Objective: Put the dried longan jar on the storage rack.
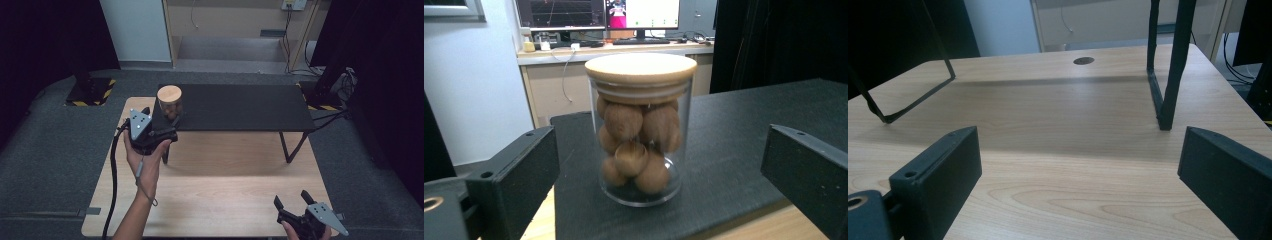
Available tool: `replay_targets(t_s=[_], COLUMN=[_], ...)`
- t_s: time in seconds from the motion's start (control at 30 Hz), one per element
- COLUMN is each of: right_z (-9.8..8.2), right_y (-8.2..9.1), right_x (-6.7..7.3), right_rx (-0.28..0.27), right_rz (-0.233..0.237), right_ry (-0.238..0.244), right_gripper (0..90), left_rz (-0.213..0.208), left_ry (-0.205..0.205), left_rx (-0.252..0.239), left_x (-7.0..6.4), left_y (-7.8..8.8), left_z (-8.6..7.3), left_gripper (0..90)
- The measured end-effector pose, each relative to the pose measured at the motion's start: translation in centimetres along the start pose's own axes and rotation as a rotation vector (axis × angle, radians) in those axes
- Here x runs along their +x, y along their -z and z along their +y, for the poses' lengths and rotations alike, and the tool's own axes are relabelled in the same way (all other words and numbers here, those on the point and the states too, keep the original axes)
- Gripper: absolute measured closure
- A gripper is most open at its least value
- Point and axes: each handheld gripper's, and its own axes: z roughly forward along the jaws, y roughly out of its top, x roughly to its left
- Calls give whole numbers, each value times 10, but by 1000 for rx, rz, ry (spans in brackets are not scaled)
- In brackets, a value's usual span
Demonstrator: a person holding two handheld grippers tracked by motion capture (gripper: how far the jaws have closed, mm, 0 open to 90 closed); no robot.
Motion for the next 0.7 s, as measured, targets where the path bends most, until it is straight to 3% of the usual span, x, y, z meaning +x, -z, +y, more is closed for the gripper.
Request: replay_targets(t_s=[0.33, 0.7], right_z=[0, -3], right_y=[1, 0], right_x=[1, 2], right_rx=[-6, -8], right_rz=[9, 22], right_ry=[1, -1], right_gripper=[41, 40], left_rz=[-4, 25], left_ry=[16, 37], left_rx=[-37, 22], left_x=[-4, -4], left_y=[33, 67], left_z=[-13, -50], left_gripper=[13, 14])
